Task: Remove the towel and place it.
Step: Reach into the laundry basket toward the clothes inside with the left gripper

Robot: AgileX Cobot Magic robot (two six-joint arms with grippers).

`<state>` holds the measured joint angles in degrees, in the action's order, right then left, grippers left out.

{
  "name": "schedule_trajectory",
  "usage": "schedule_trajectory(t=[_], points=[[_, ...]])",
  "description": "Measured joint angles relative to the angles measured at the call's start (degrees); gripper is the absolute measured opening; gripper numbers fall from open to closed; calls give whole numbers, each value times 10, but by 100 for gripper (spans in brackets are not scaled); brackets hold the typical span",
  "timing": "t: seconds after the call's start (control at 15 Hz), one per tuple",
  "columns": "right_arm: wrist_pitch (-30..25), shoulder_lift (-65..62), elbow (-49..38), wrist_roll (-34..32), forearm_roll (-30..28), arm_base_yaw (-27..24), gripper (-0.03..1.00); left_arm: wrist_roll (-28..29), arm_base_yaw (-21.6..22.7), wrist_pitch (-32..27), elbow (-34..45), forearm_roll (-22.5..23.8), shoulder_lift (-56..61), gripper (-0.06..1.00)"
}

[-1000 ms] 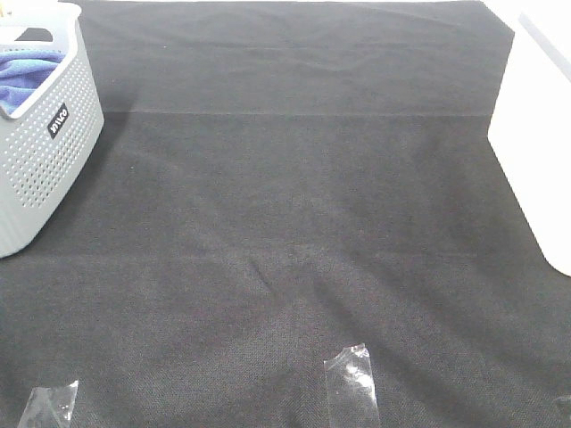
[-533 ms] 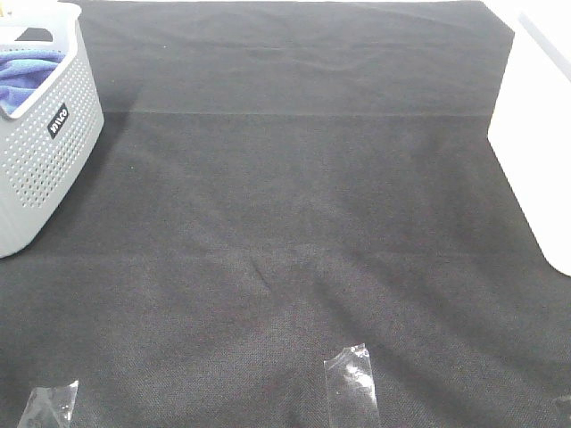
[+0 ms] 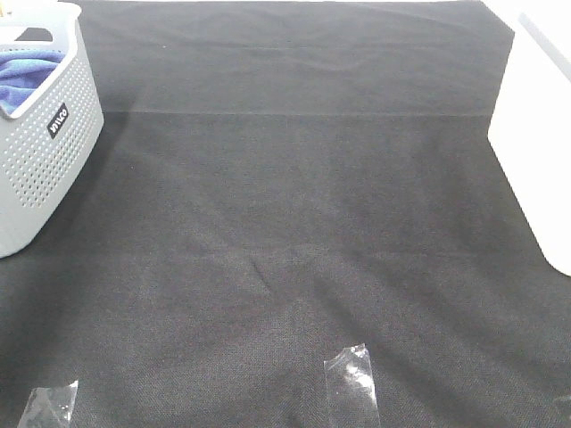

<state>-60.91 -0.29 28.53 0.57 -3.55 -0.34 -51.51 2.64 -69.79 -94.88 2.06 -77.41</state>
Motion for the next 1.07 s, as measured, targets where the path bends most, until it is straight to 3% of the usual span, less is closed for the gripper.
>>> schedule_trajectory(t=[0.2, 0.47, 0.73, 1.07], points=[[0, 0, 0, 0, 0, 0, 76, -25, 0, 1, -58, 99, -131, 99], [0, 0, 0, 0, 0, 0, 76, -71, 2, 3, -62, 178, -238, 99], [0, 0, 0, 0, 0, 0, 76, -110, 2, 42, -63, 195, -315, 99], [0, 0, 0, 0, 0, 0, 76, -119, 2, 123, -64, 219, -419, 99]])
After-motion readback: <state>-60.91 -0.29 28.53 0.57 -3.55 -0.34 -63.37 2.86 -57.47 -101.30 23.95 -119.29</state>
